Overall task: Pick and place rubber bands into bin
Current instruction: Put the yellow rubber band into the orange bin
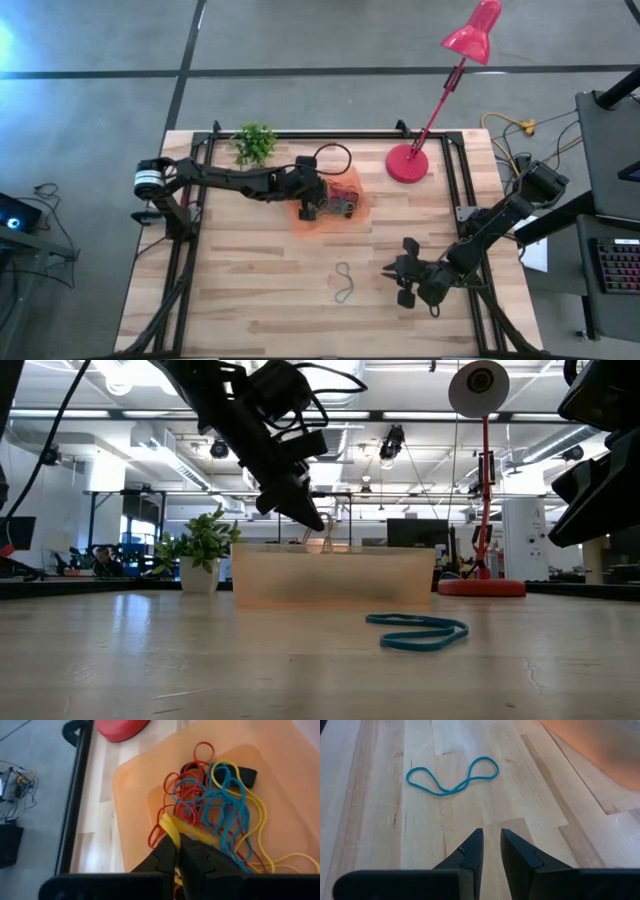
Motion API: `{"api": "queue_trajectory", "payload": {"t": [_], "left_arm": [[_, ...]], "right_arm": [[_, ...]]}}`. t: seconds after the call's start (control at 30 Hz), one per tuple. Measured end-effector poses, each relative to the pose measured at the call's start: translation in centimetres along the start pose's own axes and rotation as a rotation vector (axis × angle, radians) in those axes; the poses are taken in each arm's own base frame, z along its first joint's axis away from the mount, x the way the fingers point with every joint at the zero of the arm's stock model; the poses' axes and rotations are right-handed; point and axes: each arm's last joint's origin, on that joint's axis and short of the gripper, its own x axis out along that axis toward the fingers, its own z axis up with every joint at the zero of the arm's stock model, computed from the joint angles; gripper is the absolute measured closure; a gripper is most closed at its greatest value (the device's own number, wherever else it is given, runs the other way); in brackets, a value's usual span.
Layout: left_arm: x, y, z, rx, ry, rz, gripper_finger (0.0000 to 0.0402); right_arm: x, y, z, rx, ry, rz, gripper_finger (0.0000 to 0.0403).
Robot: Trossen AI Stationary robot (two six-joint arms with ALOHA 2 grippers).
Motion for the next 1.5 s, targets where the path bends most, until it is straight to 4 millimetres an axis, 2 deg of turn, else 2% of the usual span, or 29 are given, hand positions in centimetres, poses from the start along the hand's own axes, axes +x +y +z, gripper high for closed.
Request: {"api": "queue_trajectory", "payload": {"t": [0.37,0.8,0.97,1.17,1.5], "left_arm": [[0.0,0.0,0.0,0.002,-0.01,-0.001,0.0402],[0.0,0.5,1.3,-0.03,-0.141,0.057,0.0402],[0.1,0.5,1.3,-0.032,-0.135,0.056,0.0402],[0.1,0.4,1.1,-0.121,-0.118,0.041,0.0402],[0.9,-0.3,0.3,-0.109,-0.051,0.012,0.0402]], "right_arm": [[0.0,0.0,0.0,0.0,-0.001,0.0,0.0346],[0.0,0.0,0.0,0.001,-0.001,0.0,0.0346],[0.0,0.0,0.0,0.001,-0.001,0.0,0.0346],[0.0,0.0,0.0,0.0,-0.001,0.0,0.0346],[0.0,0.0,0.0,0.0,-0.001,0.0,0.0346]]}}
